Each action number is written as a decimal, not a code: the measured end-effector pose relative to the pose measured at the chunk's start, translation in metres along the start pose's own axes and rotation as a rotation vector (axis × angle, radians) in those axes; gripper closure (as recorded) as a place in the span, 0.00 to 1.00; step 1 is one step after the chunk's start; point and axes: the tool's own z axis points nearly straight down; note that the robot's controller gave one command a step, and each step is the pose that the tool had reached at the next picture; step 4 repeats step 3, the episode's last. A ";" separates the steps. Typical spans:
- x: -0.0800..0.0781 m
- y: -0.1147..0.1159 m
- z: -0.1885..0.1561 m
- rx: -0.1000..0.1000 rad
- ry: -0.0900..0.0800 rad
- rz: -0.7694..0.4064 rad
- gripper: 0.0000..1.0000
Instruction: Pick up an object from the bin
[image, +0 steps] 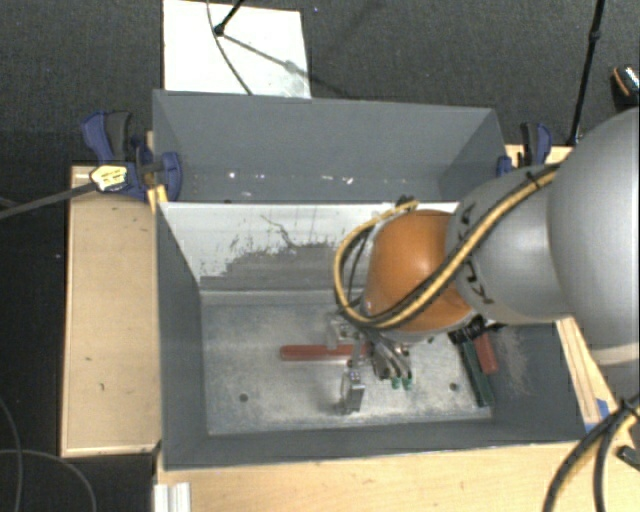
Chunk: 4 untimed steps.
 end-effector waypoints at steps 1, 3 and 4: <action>-0.051 0.031 0.004 -0.003 -0.014 -0.013 0.00; -0.057 0.027 -0.139 -0.001 -0.019 -0.191 1.00; -0.057 0.027 -0.139 -0.001 -0.019 -0.191 1.00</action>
Offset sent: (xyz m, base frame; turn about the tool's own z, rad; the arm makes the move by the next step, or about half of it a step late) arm 0.0469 0.0307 -0.0051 -0.0102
